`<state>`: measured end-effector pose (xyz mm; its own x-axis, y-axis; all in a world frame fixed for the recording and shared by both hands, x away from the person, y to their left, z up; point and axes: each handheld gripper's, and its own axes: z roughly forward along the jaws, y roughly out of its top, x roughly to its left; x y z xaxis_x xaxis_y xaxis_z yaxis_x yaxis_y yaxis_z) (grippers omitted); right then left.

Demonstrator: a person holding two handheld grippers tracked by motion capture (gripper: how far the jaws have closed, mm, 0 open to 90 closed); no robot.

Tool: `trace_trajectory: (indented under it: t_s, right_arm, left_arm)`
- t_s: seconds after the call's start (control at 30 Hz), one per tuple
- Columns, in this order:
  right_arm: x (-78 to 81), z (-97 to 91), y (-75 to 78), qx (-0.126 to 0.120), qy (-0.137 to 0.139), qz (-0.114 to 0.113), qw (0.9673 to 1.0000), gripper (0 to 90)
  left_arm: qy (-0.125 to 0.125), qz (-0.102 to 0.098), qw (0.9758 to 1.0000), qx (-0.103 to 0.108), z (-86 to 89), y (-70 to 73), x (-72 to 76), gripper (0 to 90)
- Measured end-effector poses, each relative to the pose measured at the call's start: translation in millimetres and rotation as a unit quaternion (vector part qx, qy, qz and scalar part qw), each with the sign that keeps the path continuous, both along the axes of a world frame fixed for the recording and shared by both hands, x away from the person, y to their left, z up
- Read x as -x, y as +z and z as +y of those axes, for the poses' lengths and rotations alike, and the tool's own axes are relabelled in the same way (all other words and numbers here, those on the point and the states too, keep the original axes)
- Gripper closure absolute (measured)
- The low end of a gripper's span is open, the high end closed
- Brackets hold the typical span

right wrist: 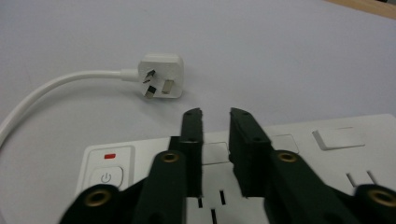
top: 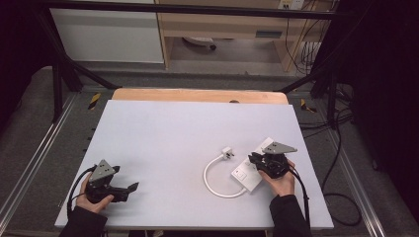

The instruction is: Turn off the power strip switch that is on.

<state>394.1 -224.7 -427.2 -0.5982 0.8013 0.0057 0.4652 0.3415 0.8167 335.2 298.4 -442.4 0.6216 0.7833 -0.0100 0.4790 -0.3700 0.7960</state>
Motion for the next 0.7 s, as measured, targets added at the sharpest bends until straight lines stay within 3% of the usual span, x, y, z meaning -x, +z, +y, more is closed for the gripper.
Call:
trace_trajectory:
  t_s: [0.13, 0.37, 0.57, 0.7]
  right_arm:
    - [1.2, -1.3, 0.5, -0.002, -0.003, 0.015, 0.9999, 49.9]
    - [6.6, -2.6, 2.2, -0.009, -0.005, 0.019, 0.9998, 22.0]
    - [11.9, -6.5, 6.0, -0.009, -0.007, 0.032, 0.9994, 6.1]
    - [15.8, -9.3, 6.9, -0.009, -0.001, 0.040, 0.9992, 1.8]
  left_arm:
    - [0.002, 0.000, 1.0000, -0.002, 0.2, -0.1, 0.0, 5.0]
    - [0.004, -0.001, 1.0000, -0.002, 0.2, 0.2, 0.2, 4.7]
    - [0.004, 0.001, 1.0000, -0.002, -0.2, -0.2, -0.1, 4.5]
    - [0.004, 0.002, 1.0000, -0.002, -0.1, -0.2, -0.1, 4.2]
